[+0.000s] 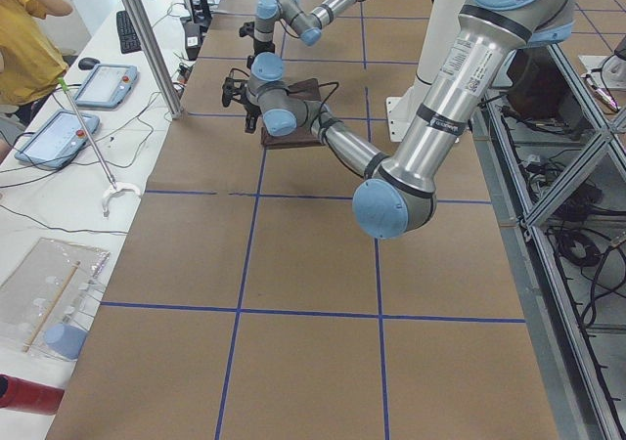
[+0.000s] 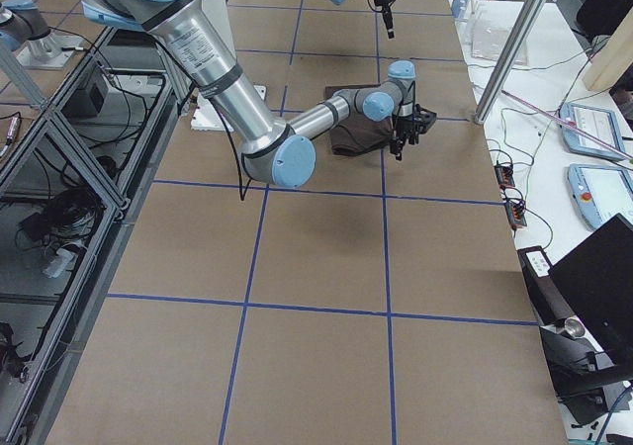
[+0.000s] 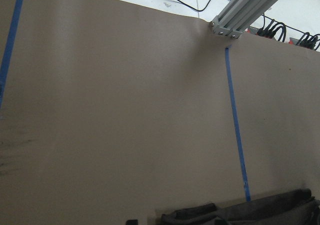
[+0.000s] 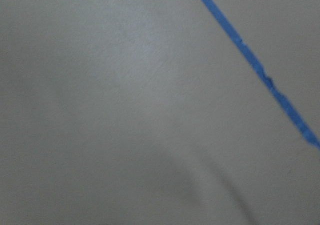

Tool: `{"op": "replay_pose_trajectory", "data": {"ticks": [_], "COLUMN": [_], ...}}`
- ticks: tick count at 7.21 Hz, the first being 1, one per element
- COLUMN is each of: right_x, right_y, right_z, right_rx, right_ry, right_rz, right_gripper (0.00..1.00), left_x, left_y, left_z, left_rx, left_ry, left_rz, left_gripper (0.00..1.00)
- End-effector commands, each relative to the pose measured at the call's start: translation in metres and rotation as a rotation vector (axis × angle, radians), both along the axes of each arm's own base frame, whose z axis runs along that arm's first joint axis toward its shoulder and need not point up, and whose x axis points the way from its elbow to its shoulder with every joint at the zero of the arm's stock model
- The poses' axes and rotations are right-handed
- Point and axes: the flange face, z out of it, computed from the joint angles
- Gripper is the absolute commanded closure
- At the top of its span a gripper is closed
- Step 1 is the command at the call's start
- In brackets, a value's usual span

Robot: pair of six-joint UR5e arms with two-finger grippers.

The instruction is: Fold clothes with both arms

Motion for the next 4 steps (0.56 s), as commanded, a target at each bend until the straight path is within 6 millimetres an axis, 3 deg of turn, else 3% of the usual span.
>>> {"op": "replay_pose_trajectory", "data": {"ticks": [1, 2, 3, 4], "right_x": [0.116, 0.167, 0.225, 0.294], "right_y": [-0.016, -0.012, -0.019, -0.024], "right_z": [0.078, 0.112, 0.134, 0.149], "right_rx": [0.154, 0.214, 0.268, 0.297], "right_ry": [0.112, 0.132, 0.104, 0.047], "right_rz": [-0.243, -0.353, -0.467, -0.499], "right_gripper": [0.00, 0.00, 0.00, 0.00], "left_x": [-0.051, -0.085, -0.124, -0.179], "left_y": [-0.009, -0.010, -0.012, -0.015], "left_z": [0.066, 0.101, 0.128, 0.156], "left_rx": [0.135, 0.210, 0.245, 0.283], "left_ry": [-0.163, -0.250, -0.288, -0.331], "left_rz": [0.059, 0.100, 0.138, 0.152], "left_gripper": [0.27, 0.23, 0.21, 0.00]}}
